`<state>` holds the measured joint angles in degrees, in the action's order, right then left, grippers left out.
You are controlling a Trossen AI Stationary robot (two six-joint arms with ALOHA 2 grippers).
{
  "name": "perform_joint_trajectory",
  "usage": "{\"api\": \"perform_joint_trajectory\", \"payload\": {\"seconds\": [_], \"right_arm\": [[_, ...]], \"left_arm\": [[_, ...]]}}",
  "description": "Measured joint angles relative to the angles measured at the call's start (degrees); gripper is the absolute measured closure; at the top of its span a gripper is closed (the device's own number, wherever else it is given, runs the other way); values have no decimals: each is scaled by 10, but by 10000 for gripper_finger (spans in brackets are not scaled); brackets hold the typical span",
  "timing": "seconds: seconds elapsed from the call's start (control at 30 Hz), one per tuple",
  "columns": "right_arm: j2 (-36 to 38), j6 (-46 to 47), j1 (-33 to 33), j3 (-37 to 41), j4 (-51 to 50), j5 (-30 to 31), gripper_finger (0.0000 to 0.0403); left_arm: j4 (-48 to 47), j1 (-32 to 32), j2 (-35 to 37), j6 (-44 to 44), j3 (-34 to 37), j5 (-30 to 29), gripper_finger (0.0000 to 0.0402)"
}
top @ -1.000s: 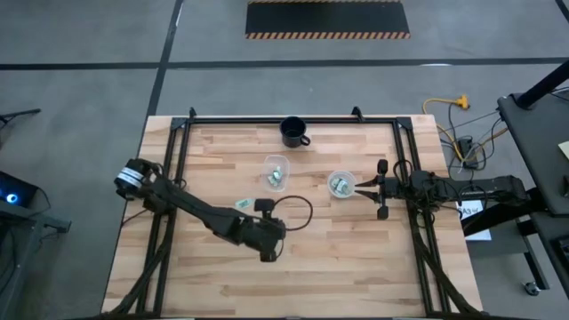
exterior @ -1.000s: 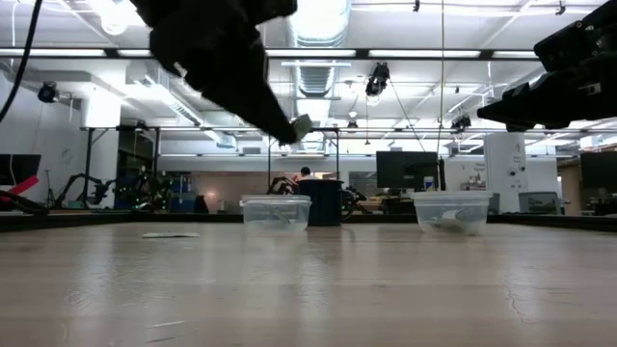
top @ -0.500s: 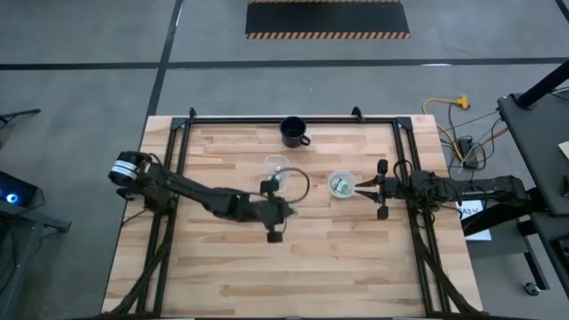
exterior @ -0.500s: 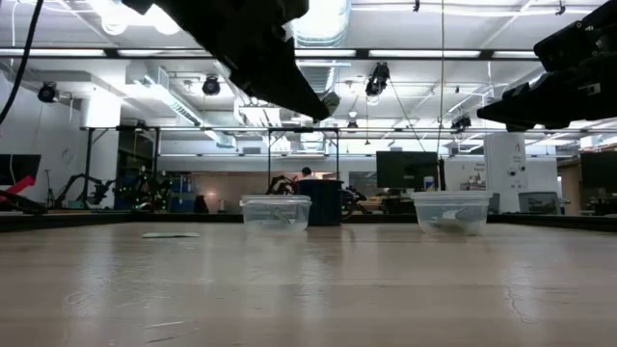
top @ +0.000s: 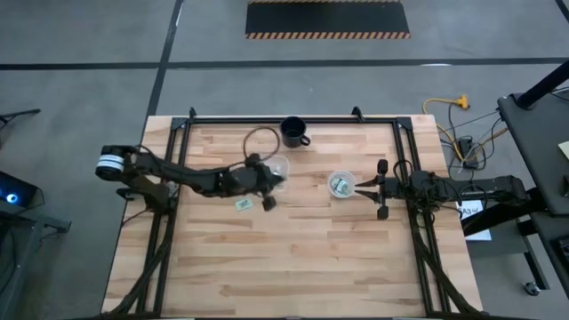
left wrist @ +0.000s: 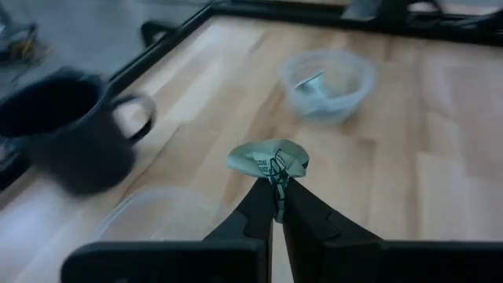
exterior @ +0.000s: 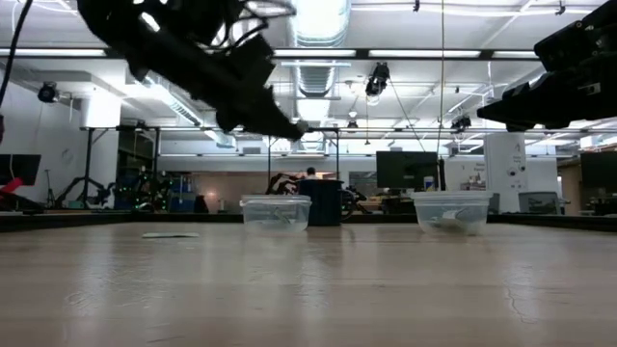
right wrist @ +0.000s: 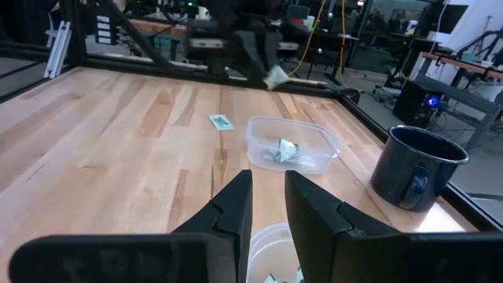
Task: Pick and place items into bin
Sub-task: Put the white stevia packet into the left transparent bin
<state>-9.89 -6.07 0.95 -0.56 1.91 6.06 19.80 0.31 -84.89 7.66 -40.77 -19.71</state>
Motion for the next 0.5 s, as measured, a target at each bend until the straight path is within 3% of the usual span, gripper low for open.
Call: {"api": "perform_joint_trajectory", "payload": {"seconds": [0.2, 0.5], "right_arm": [[0, 0, 0, 0, 0, 0, 335], [0, 0, 0, 0, 0, 0, 335]], "left_arm": [[30, 32, 36, 18, 53, -23, 401], [28, 40, 37, 20, 58, -33, 401]]}}
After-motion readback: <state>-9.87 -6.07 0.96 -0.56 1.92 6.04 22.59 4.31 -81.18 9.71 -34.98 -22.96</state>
